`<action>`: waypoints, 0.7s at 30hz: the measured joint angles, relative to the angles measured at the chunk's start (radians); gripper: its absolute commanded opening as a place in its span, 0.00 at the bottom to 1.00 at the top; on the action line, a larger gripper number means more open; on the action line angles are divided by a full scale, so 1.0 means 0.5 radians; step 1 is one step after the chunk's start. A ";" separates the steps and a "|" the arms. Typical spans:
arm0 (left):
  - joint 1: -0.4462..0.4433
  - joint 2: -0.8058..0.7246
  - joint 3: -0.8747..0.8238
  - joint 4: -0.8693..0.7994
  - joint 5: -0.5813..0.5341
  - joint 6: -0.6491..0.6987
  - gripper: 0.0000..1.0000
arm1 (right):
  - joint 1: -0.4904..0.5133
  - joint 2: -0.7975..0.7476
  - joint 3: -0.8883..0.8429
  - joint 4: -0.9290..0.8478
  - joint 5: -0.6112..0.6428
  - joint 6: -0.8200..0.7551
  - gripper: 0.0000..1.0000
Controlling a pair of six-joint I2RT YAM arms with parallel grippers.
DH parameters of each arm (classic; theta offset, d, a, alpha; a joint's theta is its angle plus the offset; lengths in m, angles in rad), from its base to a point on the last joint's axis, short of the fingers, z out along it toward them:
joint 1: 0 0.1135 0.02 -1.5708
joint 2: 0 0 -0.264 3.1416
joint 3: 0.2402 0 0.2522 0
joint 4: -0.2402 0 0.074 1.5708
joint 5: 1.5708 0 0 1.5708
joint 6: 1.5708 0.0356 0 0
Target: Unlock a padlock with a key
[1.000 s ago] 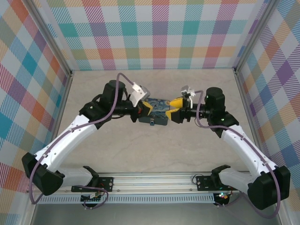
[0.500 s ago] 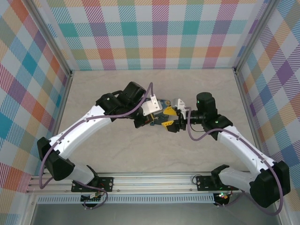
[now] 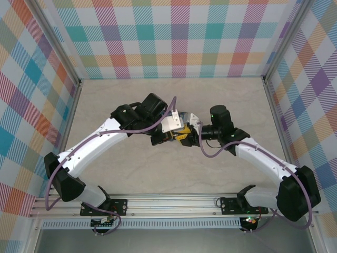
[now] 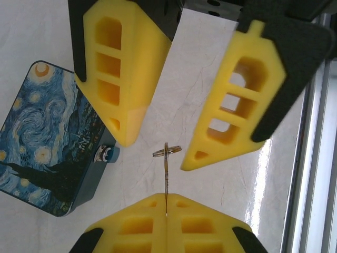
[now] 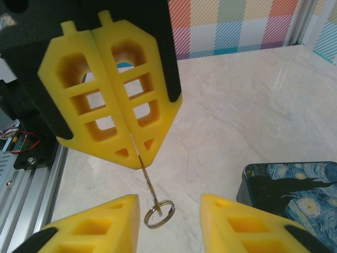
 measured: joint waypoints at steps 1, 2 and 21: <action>0.000 0.000 0.000 -0.001 -0.002 0.004 0.00 | 0.002 0.002 0.000 0.000 0.002 0.001 0.27; -0.001 0.000 0.001 0.000 -0.004 0.007 0.00 | 0.002 0.005 0.000 0.002 0.005 0.001 0.24; -0.005 0.002 0.011 0.001 -0.041 0.028 0.00 | 0.014 0.007 -0.001 -0.021 0.024 -0.004 0.00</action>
